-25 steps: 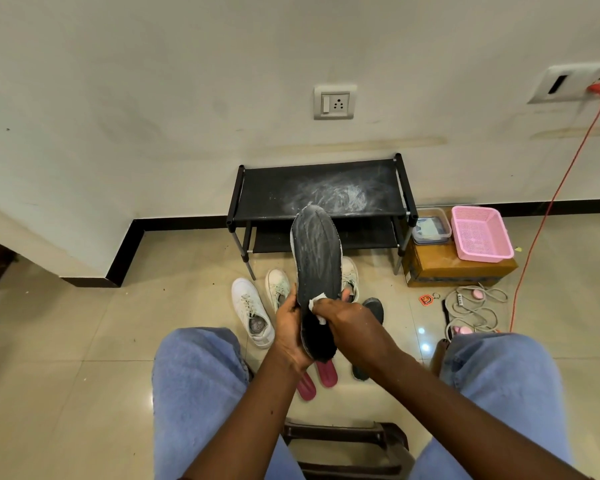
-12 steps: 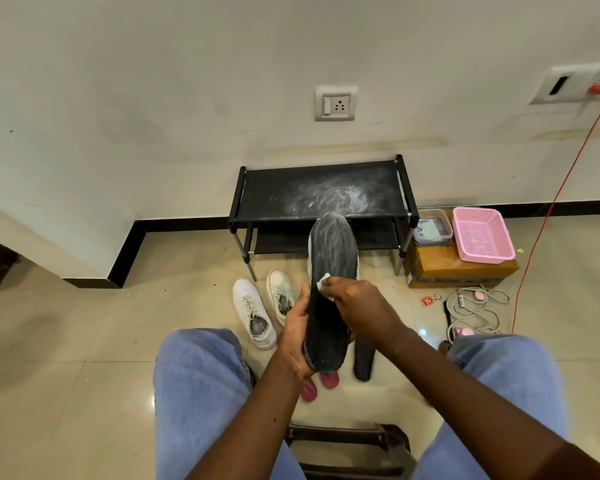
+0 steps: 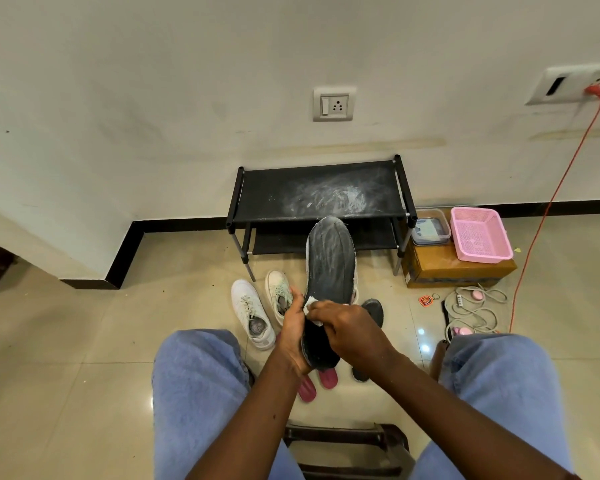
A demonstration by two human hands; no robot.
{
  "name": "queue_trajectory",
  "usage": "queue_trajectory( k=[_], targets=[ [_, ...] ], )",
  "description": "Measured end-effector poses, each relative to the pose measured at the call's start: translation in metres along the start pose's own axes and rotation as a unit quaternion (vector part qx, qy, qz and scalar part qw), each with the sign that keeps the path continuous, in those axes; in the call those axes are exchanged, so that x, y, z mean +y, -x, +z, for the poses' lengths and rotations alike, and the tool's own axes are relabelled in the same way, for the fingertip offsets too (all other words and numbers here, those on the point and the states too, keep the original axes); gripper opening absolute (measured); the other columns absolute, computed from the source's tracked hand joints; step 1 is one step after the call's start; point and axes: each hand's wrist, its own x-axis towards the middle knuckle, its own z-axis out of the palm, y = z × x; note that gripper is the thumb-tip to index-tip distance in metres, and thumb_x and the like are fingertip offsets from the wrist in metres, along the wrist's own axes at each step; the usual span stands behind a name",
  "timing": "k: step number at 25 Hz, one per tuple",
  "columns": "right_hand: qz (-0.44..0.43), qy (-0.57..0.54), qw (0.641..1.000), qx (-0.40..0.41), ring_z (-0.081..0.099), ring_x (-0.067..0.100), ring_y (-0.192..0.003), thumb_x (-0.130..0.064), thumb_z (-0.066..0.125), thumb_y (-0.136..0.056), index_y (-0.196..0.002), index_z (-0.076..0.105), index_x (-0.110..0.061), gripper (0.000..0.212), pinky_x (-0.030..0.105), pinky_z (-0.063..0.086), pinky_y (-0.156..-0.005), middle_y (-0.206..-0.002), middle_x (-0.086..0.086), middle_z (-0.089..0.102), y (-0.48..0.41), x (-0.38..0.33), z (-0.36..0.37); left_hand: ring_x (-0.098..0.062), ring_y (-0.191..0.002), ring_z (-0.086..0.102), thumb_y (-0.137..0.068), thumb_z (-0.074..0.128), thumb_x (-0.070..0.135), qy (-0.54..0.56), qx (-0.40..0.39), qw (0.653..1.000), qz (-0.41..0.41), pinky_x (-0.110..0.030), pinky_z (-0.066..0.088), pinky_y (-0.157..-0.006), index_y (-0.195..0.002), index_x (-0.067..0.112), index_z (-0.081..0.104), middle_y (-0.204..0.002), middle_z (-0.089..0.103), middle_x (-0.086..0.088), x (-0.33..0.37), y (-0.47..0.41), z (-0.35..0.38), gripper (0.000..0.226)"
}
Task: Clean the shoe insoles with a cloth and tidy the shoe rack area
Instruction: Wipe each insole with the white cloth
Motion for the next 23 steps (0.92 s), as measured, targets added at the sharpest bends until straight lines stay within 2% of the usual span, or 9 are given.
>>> queue_trajectory(
  k=[3,5,7,9,11,13,15,19,23],
  targets=[
    [0.005,0.016,1.000,0.006,0.071,0.019,-0.076,-0.002,0.062,-0.067,-0.087,0.074,-0.007,0.024,0.029,0.057,-0.065,-0.087,0.007,0.074,-0.015,0.010,-0.002,-0.026,-0.076,0.070,-0.093,0.042,0.051,0.020,-0.017,1.000,-0.001,-0.033,0.055,-0.075,-0.082,0.010,0.077,-0.082,0.071,-0.013,-0.002,0.005,0.002,0.055],
    [0.037,0.019,0.999,-0.005,0.070,0.024,-0.083,0.002,0.061,-0.073,-0.092,0.072,-0.007,0.024,0.035,0.058,-0.069,-0.094,0.008,0.073,-0.032,0.021,0.000,-0.026,-0.077,0.072,-0.092,0.042,0.048,0.012,-0.036,0.999,-0.002,-0.034,0.056,-0.072,-0.083,0.010,0.079,-0.088,0.073,-0.014,-0.003,0.007,0.006,0.053],
    [0.105,0.013,0.994,-0.007,0.067,0.028,-0.093,0.002,0.055,-0.081,-0.104,0.068,-0.009,0.029,0.040,0.055,-0.078,-0.105,0.008,0.070,-0.047,0.030,-0.001,-0.025,-0.077,0.072,-0.093,0.039,0.050,-0.018,-0.041,0.999,-0.014,-0.038,0.052,-0.079,-0.081,0.011,0.079,-0.092,0.073,-0.014,-0.004,0.012,0.011,0.058],
    [0.150,0.007,0.989,0.002,0.065,0.028,-0.096,0.002,0.050,-0.085,-0.110,0.066,-0.010,0.033,0.038,0.053,-0.082,-0.109,0.008,0.068,-0.056,0.031,-0.003,-0.027,-0.080,0.071,-0.093,0.039,0.053,-0.030,-0.035,0.999,-0.020,-0.040,0.047,-0.086,-0.085,0.012,0.078,-0.095,0.073,-0.014,-0.004,0.013,0.012,0.058],
    [0.156,-0.004,0.988,0.008,0.065,0.027,-0.098,0.003,0.049,-0.086,-0.112,0.065,-0.010,0.033,0.035,0.052,-0.084,-0.111,0.008,0.068,-0.056,0.026,-0.005,-0.028,-0.084,0.071,-0.092,0.040,0.053,-0.029,-0.041,0.999,-0.013,-0.041,0.046,-0.088,-0.089,0.012,0.077,-0.096,0.072,-0.015,-0.003,0.016,0.014,0.056],
    [0.139,-0.019,0.990,-0.001,0.065,0.026,-0.098,0.002,0.051,-0.086,-0.110,0.066,-0.009,0.031,0.033,0.051,-0.085,-0.110,0.008,0.068,-0.046,0.022,-0.005,-0.030,-0.095,0.067,-0.092,0.039,0.056,-0.024,-0.036,0.999,-0.001,-0.041,0.047,-0.087,-0.104,0.012,0.072,-0.099,0.072,-0.016,-0.003,0.016,0.013,0.057],
    [0.119,-0.030,0.992,-0.017,0.065,0.025,-0.096,-0.001,0.054,-0.086,-0.108,0.068,-0.011,0.028,0.034,0.052,-0.086,-0.108,0.007,0.069,-0.031,0.016,-0.003,-0.030,-0.099,0.065,-0.088,0.037,0.065,0.006,-0.028,1.000,0.011,-0.041,0.047,-0.086,-0.112,0.011,0.068,-0.099,0.071,-0.017,0.000,0.016,0.013,0.066],
    [0.099,-0.045,0.993,-0.037,0.065,0.021,-0.098,-0.001,0.059,-0.084,-0.110,0.067,-0.011,0.029,0.026,0.050,-0.089,-0.108,0.006,0.069,0.001,0.000,0.003,-0.025,-0.079,0.072,-0.085,0.028,0.073,-0.012,-0.019,0.999,0.035,-0.039,0.048,-0.084,-0.080,0.009,0.079,-0.089,0.073,-0.013,0.010,0.010,0.009,0.081],
    [0.095,-0.053,0.993,-0.042,0.068,0.023,-0.089,0.002,0.062,-0.077,-0.103,0.070,-0.009,0.028,0.030,0.055,-0.081,-0.099,0.008,0.071,0.014,-0.001,0.005,-0.024,-0.070,0.072,-0.093,0.040,0.053,-0.057,-0.016,0.998,0.015,-0.037,0.055,-0.076,-0.071,0.005,0.078,-0.079,0.073,-0.012,0.008,0.009,0.004,0.064]
  ],
)
